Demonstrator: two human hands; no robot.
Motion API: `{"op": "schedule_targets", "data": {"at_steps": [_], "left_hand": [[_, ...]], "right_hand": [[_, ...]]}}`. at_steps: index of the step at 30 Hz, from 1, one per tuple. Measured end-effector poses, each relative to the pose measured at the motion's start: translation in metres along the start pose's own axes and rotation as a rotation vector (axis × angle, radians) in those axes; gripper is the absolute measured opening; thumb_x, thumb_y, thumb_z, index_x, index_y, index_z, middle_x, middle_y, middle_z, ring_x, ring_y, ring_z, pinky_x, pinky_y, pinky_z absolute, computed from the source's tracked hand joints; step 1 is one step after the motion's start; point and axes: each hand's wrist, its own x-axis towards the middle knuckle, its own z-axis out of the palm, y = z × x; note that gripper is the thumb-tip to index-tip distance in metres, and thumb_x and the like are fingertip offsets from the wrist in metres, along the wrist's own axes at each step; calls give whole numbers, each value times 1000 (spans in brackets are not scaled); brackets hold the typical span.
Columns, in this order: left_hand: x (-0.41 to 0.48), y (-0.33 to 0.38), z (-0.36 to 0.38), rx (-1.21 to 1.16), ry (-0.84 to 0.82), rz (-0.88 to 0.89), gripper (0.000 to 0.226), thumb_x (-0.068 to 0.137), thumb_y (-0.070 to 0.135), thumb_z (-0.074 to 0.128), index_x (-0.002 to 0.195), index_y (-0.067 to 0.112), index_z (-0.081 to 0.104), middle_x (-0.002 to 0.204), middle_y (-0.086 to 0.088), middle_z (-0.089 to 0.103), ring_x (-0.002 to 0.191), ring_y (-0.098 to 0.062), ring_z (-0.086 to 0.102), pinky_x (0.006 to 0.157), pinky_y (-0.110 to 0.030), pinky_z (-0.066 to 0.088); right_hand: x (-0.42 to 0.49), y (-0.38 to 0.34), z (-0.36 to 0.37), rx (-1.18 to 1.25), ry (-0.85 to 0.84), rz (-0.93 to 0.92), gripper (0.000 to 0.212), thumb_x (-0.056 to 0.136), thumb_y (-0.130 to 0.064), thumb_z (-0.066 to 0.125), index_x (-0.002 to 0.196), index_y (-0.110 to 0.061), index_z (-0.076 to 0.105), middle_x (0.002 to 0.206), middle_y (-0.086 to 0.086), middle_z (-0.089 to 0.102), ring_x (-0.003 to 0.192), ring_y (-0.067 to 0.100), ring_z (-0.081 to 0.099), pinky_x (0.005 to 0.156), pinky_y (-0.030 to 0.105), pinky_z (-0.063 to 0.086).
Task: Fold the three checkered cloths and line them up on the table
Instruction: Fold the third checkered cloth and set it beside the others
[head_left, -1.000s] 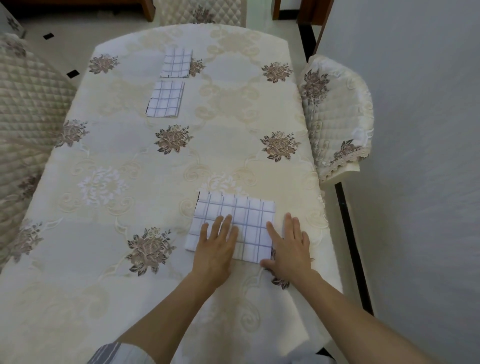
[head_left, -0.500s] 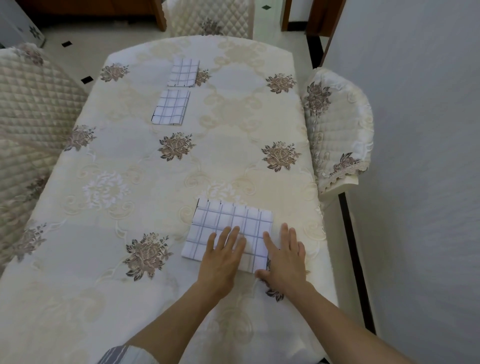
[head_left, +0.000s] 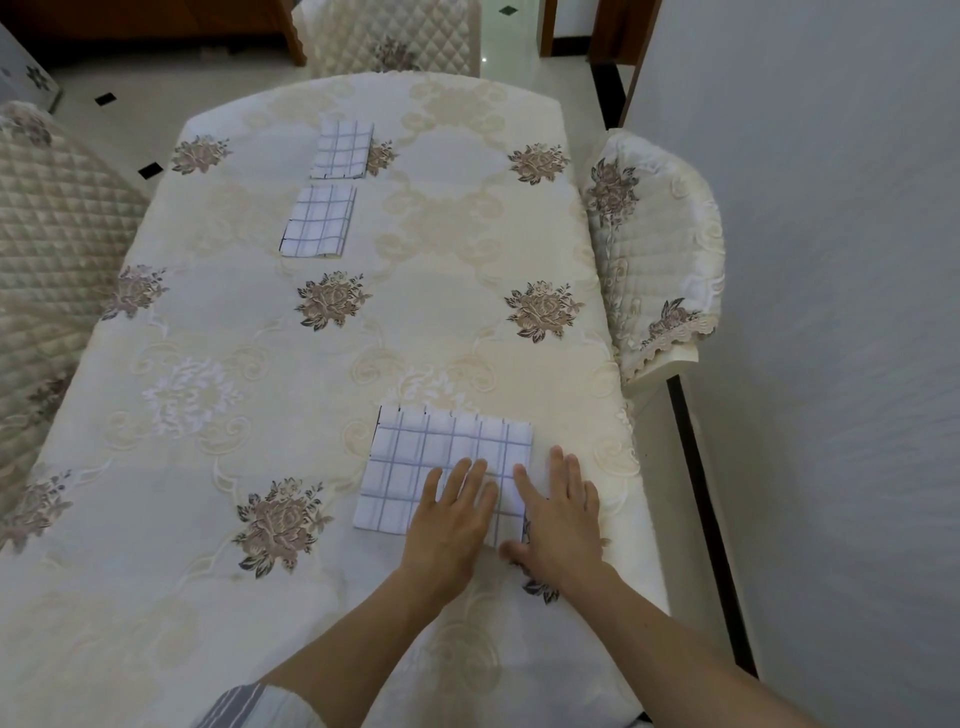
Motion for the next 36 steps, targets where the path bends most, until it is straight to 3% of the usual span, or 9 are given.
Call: {"op": "schedule_targets", "data": {"at_steps": [3,9,15,22,25,28,31,36], "left_hand": [[-1,2,6,-53,62,61,66,62,14,78,125,11,57,142,-14,51,133,-33,47,107,-53,39],[1,-3,4,-26,85,53,55,54,10,83,106,11,62,132,-12,58,122,-32,55,99,-52,46],[-13,-17,10,-26,113,-24,52,55,10,83,103,10,63,130,-14,58,121,-34,55,100,-53,44],[-28,-22,19,-50,244,32,26,59,3,82,78,11,66,126,-11,60,118,-31,54,98,-49,41],[-38,-24,19,-78,277,19,21,62,2,81,74,12,66,126,-8,61,118,-31,55,97,-48,41],[-49,-28,17,-113,361,18,18,69,-1,76,72,12,65,125,-7,63,117,-31,57,97,-47,41],[-65,-38,18,-113,421,80,15,78,2,71,71,13,63,126,-7,64,118,-30,57,97,-44,40],[-96,-51,30,-182,420,-54,10,81,14,66,72,15,62,124,-9,65,117,-31,58,95,-45,42]], "right_hand": [[1,0,1,3,2,-2,100,80,-62,62,152,-35,-1,156,17,-27,144,37,-23,116,51,-2],[1,2,4,4,11,-3,102,77,-65,61,152,-37,-2,156,16,-27,144,36,-23,117,51,-1],[-3,12,7,42,4,-36,111,68,-78,57,151,-41,-7,155,15,-30,143,35,-26,117,53,-1],[-12,5,21,26,101,-111,102,74,-60,63,153,-39,3,157,13,-26,145,34,-22,117,52,2],[-13,-2,24,24,199,-156,89,73,-45,75,149,-35,29,160,18,9,147,37,8,112,54,24],[-11,-7,25,48,308,-250,59,65,-18,83,119,-32,63,149,19,39,138,38,34,98,52,42],[-13,-11,25,53,379,-330,29,65,-15,79,85,-35,73,147,13,44,140,32,31,96,46,42],[-29,-19,29,73,379,-433,8,75,-27,67,75,-34,72,148,7,43,141,30,30,99,47,38]]}}
